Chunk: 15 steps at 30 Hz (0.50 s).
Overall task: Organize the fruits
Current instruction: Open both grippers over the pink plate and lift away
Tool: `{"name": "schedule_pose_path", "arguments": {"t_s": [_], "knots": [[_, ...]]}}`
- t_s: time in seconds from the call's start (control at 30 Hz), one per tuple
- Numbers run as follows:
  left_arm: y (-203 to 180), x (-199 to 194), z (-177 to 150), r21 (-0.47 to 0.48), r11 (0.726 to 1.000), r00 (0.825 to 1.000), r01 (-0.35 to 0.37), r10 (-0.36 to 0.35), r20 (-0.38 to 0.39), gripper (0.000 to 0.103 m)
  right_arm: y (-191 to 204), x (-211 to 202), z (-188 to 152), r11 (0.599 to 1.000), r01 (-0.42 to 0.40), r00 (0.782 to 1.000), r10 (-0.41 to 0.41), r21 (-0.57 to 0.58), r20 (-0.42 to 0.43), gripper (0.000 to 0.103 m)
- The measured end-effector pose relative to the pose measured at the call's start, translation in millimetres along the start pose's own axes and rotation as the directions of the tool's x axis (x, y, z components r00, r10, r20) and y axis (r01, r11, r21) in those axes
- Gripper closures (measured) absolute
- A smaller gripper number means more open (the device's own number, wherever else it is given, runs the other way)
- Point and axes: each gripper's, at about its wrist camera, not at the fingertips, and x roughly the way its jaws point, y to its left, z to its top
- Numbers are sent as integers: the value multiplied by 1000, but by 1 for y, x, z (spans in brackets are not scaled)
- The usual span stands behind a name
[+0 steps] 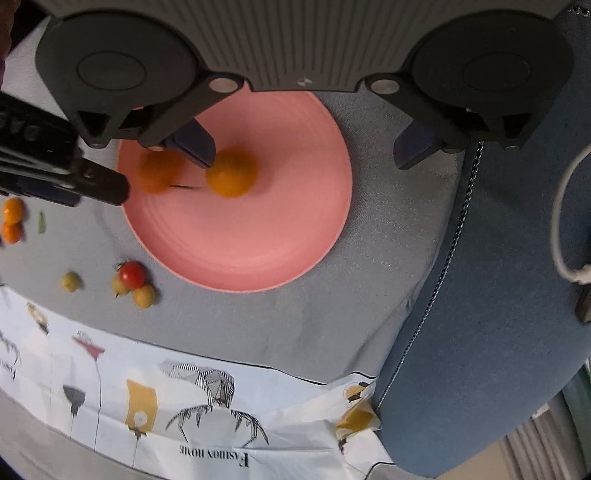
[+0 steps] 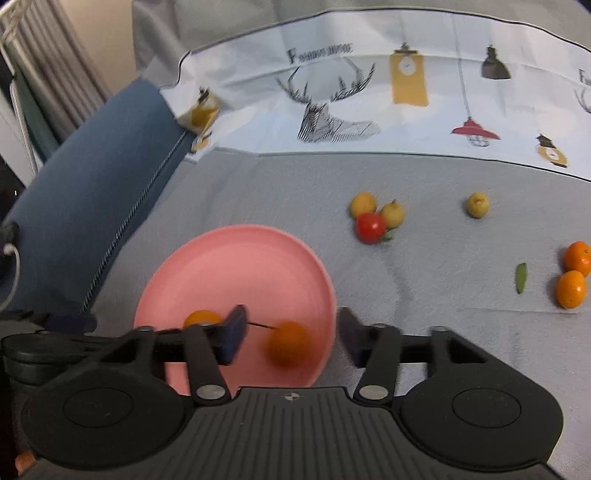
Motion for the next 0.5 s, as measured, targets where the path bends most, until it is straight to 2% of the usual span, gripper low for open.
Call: {"name": "schedule_pose_path", "arguments": {"t_s": [0.13,0.27,0.4,0.5], "knots": [[13,-16,-11,-37,999,1000,5,-5,-15,0,-5,-21,-11,1000,21,1000,-21,-12,4,27],[23,-40,-38,-80,997,999,11,-14,-40,0,-5,-52,-34,999,38,999,-38,7,-2,18],[29,-71,-72,-119,993,999,-5,-1,-44,0,5,-88,-63,999,41,999,-41,26,-9,15],[29,-98,-94,-131,991,999,-35,34,-11,0,18,-120,-78,999,37,999,-37,12,37,14]]}}
